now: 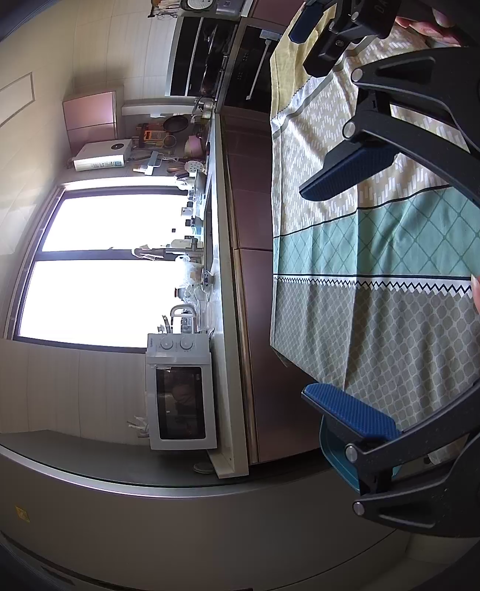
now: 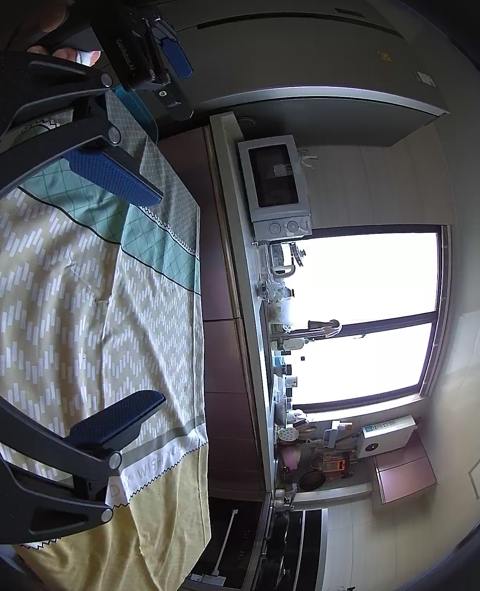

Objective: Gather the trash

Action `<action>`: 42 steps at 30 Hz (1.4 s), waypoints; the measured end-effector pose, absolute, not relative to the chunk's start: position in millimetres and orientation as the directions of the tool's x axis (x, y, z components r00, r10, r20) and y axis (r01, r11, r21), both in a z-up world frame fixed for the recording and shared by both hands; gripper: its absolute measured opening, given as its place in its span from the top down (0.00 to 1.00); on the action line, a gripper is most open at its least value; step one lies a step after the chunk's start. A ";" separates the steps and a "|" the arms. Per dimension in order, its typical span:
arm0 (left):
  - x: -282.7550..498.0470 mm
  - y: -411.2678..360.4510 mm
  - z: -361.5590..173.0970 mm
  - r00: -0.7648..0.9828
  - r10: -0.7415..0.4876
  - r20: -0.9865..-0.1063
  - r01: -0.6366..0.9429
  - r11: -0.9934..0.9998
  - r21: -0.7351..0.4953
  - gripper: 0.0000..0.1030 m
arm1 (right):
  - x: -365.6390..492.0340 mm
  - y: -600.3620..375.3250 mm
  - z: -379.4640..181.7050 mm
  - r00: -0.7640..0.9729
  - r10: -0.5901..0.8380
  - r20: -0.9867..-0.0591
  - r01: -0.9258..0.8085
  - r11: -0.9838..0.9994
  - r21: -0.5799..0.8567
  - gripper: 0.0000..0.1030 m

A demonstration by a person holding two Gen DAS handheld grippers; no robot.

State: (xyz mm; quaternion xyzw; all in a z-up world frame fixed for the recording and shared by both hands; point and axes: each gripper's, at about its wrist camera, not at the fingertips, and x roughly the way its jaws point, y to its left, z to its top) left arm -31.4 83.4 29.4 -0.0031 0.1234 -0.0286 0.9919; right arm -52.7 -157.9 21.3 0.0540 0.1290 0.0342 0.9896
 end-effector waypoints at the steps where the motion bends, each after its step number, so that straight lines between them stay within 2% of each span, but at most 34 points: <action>1: -31.3 83.4 29.3 0.968 -0.059 -0.246 0.057 0.998 -0.014 0.05 | -52.7 -158.0 21.3 0.964 0.081 -0.252 -0.053 0.992 0.116 0.06; 42: -26.6 78.1 20.9 0.963 -0.072 -0.260 0.074 0.997 -0.004 0.05 | -52.9 -161.3 18.6 0.964 0.062 -0.257 -0.028 0.991 0.132 0.06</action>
